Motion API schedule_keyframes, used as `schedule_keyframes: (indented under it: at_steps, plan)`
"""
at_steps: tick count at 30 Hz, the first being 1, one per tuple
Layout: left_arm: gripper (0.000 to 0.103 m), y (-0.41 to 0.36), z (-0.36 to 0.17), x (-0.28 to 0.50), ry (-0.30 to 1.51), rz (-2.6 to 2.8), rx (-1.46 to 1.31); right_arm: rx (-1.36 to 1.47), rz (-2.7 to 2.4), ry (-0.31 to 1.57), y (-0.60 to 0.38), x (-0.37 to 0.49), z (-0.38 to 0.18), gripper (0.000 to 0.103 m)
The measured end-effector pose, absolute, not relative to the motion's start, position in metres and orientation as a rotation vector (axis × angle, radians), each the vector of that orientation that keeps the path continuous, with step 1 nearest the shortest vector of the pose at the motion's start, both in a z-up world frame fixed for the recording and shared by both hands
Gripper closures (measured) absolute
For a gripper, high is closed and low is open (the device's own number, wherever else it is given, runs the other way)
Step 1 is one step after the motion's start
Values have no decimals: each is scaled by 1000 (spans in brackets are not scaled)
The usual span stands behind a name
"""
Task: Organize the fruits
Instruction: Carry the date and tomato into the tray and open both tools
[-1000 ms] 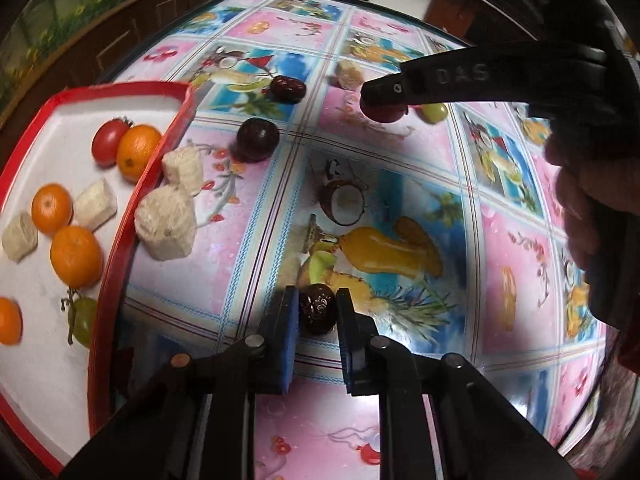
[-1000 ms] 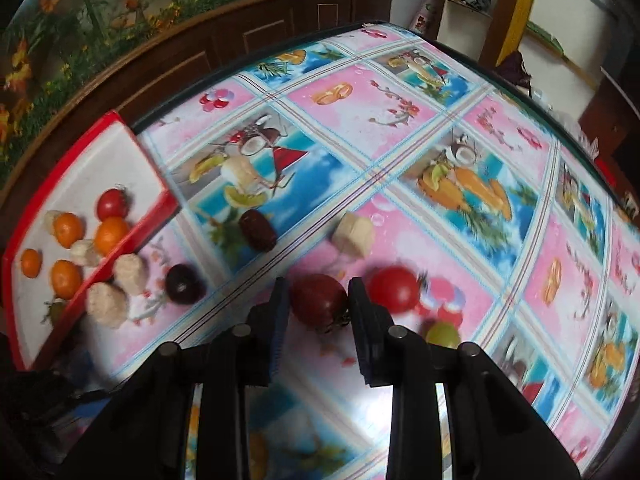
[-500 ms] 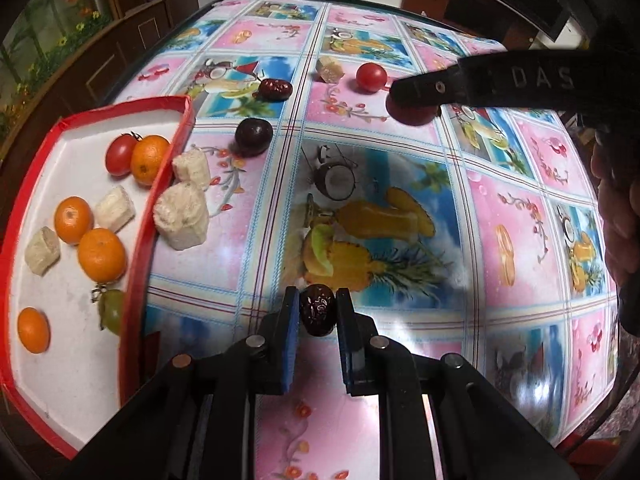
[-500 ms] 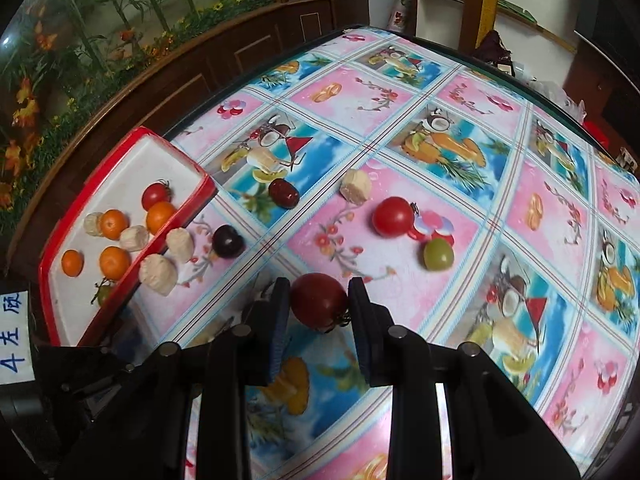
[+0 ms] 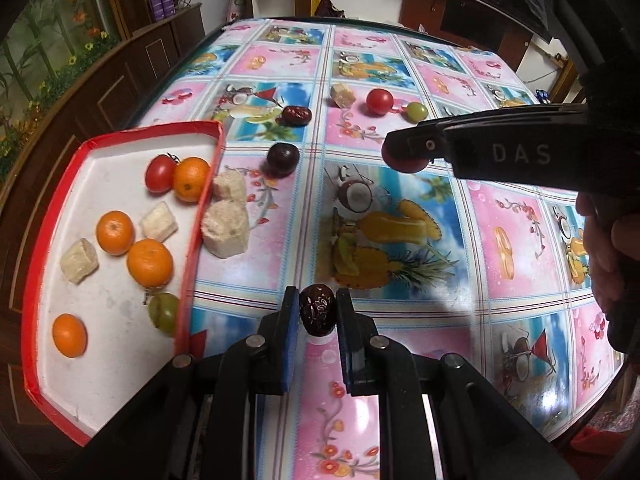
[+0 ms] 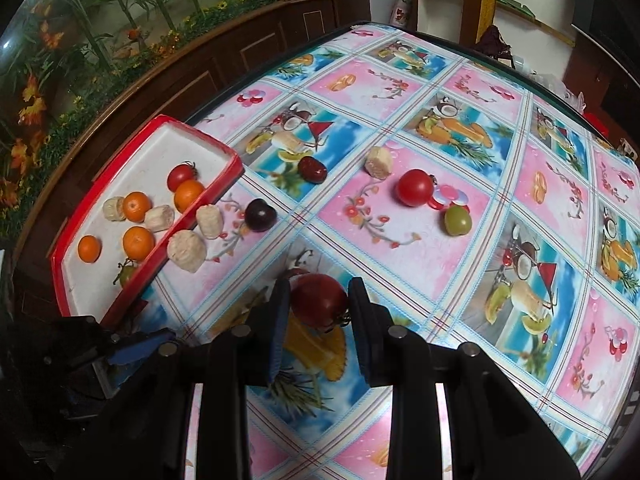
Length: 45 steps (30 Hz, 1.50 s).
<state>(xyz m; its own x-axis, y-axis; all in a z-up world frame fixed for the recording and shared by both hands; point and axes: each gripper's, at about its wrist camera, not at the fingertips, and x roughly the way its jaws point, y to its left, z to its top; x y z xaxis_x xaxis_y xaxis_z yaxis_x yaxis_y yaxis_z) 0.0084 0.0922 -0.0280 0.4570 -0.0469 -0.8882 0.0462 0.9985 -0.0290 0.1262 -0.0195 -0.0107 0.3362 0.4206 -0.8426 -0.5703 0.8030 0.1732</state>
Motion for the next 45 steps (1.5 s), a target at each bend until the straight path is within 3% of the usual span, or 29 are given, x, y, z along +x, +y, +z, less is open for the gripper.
schedule_keyframes:
  at_steps: [18, 45]
  plan:
    - [87, 119, -19, 7, 1060, -40, -8, -170, 671, 1021, 15, 120, -2, 71]
    - [87, 258, -38, -37, 1062, 153, -375, -139, 958, 1046, 134, 97, 1, 71]
